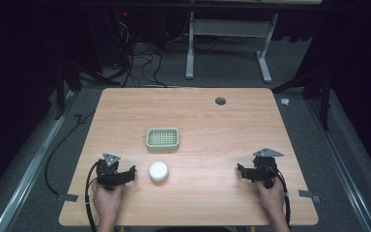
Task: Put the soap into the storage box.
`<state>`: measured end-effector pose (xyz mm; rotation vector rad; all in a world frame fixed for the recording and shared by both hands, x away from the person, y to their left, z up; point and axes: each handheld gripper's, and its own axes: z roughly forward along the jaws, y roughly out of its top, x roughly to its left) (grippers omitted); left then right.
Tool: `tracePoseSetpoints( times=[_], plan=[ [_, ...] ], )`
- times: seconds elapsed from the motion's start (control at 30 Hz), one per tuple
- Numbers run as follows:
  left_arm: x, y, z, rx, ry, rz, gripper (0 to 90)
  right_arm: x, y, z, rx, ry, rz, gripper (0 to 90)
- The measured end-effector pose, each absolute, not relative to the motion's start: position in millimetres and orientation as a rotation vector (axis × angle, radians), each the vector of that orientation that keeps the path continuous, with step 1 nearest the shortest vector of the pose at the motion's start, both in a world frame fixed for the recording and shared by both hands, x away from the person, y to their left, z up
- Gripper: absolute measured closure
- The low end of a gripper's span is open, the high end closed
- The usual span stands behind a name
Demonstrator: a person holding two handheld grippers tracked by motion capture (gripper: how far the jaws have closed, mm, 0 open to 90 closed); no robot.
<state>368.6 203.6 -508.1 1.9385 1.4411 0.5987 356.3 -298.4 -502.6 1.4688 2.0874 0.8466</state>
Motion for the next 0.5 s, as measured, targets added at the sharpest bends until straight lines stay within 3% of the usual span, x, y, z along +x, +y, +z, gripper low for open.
tracePoseSetpoints(
  times=[0.5],
  plan=[
    [368.5, 203.8, -508.3, 1.931, 1.439, 0.595, 15.6, 356.4, -298.7, -502.7, 1.465, 2.089, 0.845, 15.1]
  ],
)
